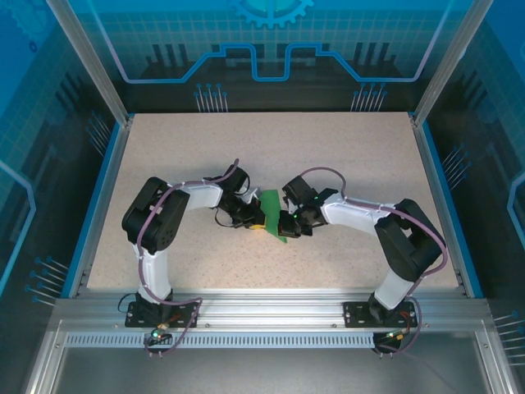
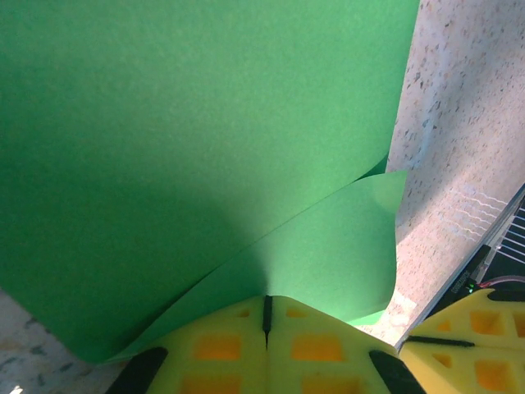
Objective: Fold a paper plane with a square sheet of paper (fold left side to right side)
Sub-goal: Third fold the triangle at the center of the table.
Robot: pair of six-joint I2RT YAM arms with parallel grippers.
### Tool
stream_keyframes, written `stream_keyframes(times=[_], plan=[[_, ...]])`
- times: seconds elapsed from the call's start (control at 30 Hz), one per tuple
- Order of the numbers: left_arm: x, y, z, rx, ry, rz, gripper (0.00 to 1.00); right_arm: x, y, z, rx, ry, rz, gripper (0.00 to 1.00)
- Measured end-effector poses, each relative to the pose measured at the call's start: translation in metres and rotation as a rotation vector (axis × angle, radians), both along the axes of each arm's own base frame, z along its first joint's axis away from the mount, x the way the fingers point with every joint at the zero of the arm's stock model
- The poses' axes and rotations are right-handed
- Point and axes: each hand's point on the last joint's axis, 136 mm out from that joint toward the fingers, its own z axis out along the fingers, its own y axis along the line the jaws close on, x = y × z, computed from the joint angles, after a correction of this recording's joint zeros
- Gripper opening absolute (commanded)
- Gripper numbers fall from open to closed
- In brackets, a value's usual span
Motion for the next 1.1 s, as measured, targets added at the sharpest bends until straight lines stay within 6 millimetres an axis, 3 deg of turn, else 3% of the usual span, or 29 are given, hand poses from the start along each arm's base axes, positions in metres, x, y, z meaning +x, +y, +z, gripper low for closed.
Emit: stream_keyframes(times=[0.3, 0.43, 0.6, 0.77, 1.1], plan=[[0.000, 0.000, 0.001, -0.001, -0.002, 0.000, 0.02, 0.001, 0.002, -0.025, -0.043, 0.055, 0.001, 0.00], [0.001, 0.003, 0.003, 0.018, -0.021, 0.008, 0.06, 0.002, 0.003, -0.026, -0.043, 0.057, -0.002, 0.00], [-0.002, 0.006, 0.019, 0.026, -0.069, 0.005, 0.05, 0.002, 0.002, -0.026, -0.044, 0.060, -0.006, 0.00], [-0.012, -0.008, 0.033, 0.000, -0.112, -0.054, 0.04, 0.002, 0.002, -0.026, -0.044, 0.061, -0.006, 0.00], [-0.026, -0.022, 0.009, 0.021, -0.054, -0.106, 0.02, 0.002, 0.002, -0.026, -0.040, 0.066, -0.007, 0.00]])
